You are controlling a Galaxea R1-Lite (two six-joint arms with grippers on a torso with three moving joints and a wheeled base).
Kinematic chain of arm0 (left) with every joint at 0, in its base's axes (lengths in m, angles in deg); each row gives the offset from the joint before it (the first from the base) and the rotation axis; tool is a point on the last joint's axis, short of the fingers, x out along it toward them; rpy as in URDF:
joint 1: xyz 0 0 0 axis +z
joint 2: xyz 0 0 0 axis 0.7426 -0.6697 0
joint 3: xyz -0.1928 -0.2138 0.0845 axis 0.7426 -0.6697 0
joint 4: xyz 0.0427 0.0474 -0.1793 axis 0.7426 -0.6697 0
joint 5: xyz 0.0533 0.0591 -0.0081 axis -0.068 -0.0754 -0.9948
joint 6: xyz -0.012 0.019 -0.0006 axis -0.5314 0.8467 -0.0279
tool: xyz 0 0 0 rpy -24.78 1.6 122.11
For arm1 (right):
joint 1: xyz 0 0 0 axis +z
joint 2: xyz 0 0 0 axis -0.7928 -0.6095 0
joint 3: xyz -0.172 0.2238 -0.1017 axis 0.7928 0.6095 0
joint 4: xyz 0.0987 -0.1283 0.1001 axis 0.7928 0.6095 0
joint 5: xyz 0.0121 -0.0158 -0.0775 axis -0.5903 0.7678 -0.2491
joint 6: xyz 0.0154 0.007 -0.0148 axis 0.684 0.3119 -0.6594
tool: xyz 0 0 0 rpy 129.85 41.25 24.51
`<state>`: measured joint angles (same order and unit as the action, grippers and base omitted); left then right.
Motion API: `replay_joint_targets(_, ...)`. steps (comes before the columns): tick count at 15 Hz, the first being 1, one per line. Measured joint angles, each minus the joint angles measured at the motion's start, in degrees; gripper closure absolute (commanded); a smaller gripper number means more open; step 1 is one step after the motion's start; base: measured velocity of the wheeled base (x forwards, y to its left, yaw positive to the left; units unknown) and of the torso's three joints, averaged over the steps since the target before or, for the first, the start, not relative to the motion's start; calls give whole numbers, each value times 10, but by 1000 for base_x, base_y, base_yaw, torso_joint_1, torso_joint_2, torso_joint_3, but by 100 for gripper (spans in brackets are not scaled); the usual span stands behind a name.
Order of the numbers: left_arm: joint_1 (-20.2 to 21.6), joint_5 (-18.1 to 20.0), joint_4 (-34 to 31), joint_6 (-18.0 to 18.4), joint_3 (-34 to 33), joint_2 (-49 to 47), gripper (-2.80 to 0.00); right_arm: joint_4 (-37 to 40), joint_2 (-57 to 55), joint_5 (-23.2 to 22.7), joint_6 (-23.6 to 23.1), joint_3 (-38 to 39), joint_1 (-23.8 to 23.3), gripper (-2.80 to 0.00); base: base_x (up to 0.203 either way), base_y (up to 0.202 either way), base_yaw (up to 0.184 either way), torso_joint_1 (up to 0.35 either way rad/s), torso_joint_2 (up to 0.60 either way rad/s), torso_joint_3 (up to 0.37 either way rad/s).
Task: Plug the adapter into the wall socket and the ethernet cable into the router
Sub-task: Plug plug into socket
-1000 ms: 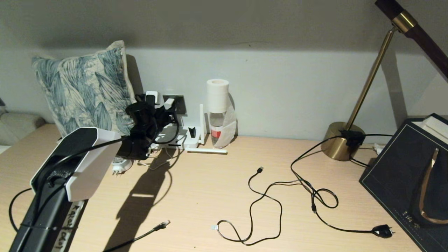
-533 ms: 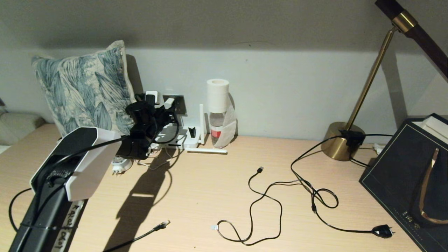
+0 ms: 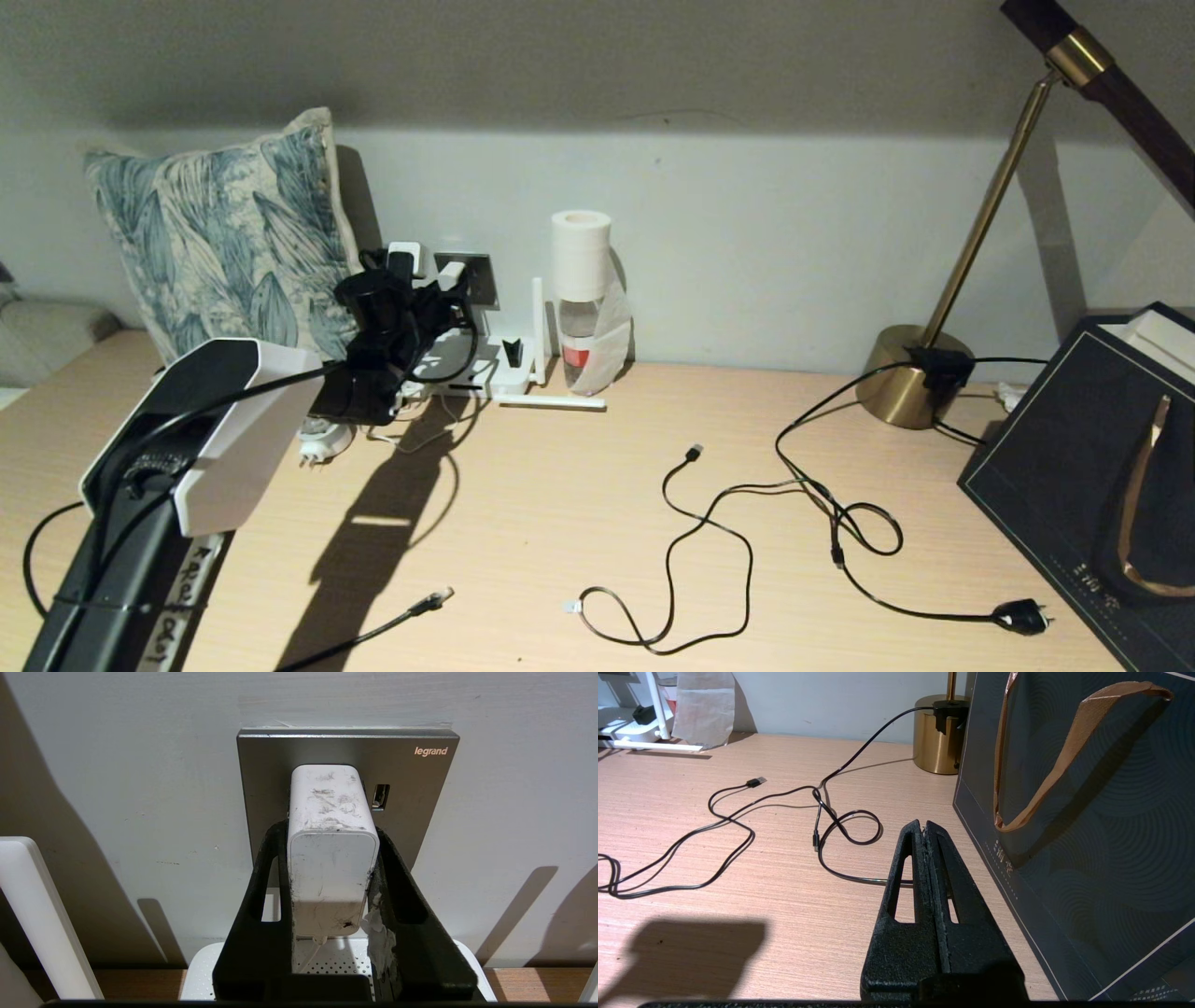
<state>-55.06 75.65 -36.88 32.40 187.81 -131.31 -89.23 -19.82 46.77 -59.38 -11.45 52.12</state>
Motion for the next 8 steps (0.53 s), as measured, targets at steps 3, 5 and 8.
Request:
replay_joint_targets(3, 0, 0, 0, 0, 0, 0, 0, 0, 0, 0, 0, 0, 0, 0, 0, 0, 0, 0, 0, 0)
replay_joint_targets(5, -1, -1, 0, 0, 0, 0, 0, 0, 0, 0, 0, 0, 0, 0, 0, 0, 0, 0, 0, 0)
replay_joint_targets(8, -2, -3, 0, 0, 0, 0, 0, 0, 0, 0, 0, 0, 0, 0, 0, 0, 0, 0, 0, 0)
